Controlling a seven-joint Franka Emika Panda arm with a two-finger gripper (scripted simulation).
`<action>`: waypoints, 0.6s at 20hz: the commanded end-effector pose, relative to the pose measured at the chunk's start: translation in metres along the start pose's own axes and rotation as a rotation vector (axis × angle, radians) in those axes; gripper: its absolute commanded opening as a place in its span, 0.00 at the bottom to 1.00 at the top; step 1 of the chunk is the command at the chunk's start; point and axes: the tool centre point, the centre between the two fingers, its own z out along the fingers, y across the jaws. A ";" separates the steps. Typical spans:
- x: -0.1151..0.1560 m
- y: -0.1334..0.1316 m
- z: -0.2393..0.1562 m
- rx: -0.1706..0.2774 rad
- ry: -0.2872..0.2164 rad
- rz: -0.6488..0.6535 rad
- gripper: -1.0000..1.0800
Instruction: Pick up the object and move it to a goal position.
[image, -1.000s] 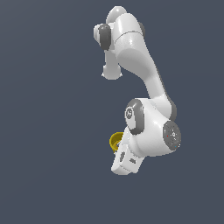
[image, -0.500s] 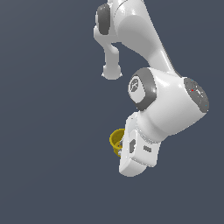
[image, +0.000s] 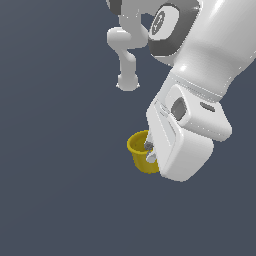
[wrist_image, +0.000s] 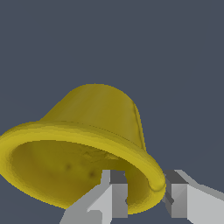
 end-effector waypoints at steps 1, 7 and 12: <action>-0.011 0.010 -0.035 -0.070 0.022 -0.025 0.00; -0.036 0.024 -0.111 -0.218 0.074 -0.083 0.00; -0.053 0.028 -0.156 -0.308 0.108 -0.118 0.00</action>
